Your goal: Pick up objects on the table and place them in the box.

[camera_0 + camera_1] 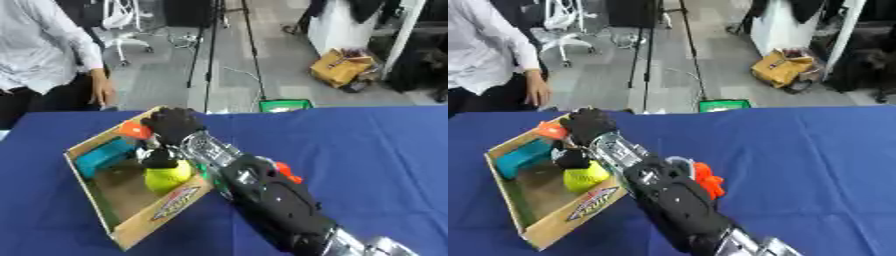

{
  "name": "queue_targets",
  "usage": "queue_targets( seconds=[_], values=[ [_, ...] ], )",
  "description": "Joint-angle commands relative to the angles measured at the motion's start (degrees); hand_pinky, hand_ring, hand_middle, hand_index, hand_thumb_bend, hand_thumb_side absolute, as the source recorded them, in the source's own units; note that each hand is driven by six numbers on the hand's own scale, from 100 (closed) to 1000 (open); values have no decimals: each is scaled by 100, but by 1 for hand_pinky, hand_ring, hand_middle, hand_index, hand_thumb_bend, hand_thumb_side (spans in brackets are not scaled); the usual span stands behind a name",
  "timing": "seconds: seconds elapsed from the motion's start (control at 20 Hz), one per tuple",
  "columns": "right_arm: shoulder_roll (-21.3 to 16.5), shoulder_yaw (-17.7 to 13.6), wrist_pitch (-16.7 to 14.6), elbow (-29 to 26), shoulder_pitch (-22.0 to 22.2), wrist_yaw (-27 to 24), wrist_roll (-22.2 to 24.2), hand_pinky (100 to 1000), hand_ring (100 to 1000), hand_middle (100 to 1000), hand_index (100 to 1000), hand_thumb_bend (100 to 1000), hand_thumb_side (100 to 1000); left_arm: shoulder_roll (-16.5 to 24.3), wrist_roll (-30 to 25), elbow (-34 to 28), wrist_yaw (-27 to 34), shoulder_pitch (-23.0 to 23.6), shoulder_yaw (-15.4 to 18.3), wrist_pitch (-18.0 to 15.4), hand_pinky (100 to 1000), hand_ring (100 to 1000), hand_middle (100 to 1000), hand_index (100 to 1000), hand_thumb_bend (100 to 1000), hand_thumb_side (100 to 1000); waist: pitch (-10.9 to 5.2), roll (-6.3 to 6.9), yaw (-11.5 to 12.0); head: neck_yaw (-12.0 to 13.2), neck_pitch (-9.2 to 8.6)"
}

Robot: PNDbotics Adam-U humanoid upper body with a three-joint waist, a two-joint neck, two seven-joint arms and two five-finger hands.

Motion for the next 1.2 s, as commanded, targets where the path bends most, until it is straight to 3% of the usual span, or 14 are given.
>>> queue_targets(
  seconds=[0.05,0.75,1.05,1.1,1.15,1.2],
  values=[
    [33,-42,-7,-46,-164,90,27,964,1000,1000,1000,192,969,24,-11,-83,12,-92,-13,-18,1000,917,907,843,100,1000,-100,20,-5,8,-55],
    [51,-31,69,-152,-181,-27,68,979,1000,1000,1000,256,891,30,-10,-83,5,-81,-8,-15,1000,917,907,842,100,1000,-103,25,0,31,-74],
    [-9,36,102,-465,-229,-170,92,975,1000,1000,1000,253,867,38,1,-83,-5,-64,-3,-13,1000,918,910,846,100,1000,-108,43,-15,40,-35],
    [-89,91,90,-608,-274,-155,54,974,1000,1000,1000,245,867,46,14,-83,-11,-55,7,-10,1000,918,910,850,100,1000,-124,42,-23,35,0],
    [-174,144,79,-747,-298,-137,15,961,1000,1000,1000,167,908,56,31,-83,-18,-48,15,-6,1000,917,912,855,100,1000,-135,41,-31,34,32],
    [-281,190,79,-890,-323,-137,-44,961,1000,1000,1000,167,908,72,52,-83,-31,-37,26,3,1000,917,912,855,100,1000,-150,39,-43,43,82]
  ],
)
